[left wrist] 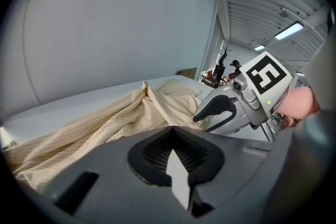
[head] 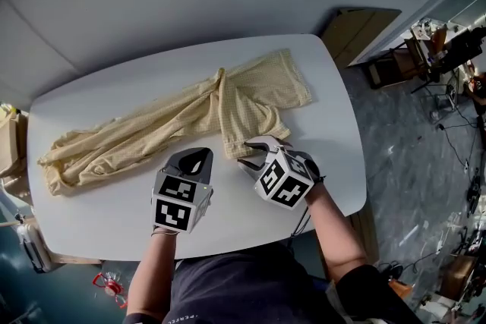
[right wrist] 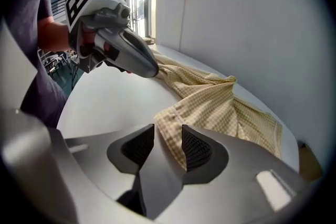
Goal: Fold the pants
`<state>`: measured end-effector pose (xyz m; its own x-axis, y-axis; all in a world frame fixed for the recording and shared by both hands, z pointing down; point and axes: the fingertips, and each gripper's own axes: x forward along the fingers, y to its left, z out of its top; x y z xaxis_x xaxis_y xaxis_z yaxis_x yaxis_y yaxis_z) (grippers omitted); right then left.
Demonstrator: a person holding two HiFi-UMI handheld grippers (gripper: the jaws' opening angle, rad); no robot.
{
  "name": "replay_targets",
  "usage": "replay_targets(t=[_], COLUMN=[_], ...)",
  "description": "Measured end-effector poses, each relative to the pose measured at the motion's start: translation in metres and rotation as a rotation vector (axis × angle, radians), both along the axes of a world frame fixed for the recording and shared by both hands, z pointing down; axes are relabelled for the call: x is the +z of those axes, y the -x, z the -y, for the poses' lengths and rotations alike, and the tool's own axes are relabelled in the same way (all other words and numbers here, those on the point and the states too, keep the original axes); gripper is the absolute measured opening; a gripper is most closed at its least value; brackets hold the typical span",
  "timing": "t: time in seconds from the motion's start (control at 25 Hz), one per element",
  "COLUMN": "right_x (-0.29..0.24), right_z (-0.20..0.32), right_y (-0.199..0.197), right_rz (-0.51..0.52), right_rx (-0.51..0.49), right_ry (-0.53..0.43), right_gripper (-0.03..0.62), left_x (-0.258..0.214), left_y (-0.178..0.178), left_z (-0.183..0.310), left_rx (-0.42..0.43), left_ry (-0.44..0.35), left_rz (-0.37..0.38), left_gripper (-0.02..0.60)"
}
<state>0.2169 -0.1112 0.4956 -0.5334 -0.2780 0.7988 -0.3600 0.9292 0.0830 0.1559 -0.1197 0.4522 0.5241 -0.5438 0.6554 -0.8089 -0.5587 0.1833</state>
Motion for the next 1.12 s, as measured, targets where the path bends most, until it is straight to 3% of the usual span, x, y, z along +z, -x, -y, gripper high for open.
replay_targets(t=[0.32, 0.48, 0.56, 0.76, 1.12], right_x=[0.016, 0.019, 0.017, -0.011, -0.069], right_z=[-0.001, -0.001, 0.005, 0.03, 0.14], right_y=[-0.002, -0.002, -0.005, -0.018, -0.095], right_rz=[-0.056, -0.041, -0.035, 0.078, 0.086], right_rx=[-0.102, -0.109, -0.079, 0.036, 0.25], right_ry=[-0.018, 0.021, 0.011, 0.015, -0.213], right_gripper=[0.133, 0.111, 0.019, 0.017, 0.017], left_x=[0.004, 0.005, 0.004, 0.001, -0.013], left_y=[-0.02, -0.023, -0.026, -0.033, -0.062], left_z=[0.007, 0.011, 0.014, 0.024, 0.06], left_rx=[-0.017, -0.03, -0.029, -0.022, -0.004], left_ry=[0.011, 0.013, 0.013, 0.005, -0.043], left_rz=[0.023, 0.029, 0.033, 0.04, 0.049], left_gripper=[-0.005, -0.005, -0.005, -0.005, -0.005])
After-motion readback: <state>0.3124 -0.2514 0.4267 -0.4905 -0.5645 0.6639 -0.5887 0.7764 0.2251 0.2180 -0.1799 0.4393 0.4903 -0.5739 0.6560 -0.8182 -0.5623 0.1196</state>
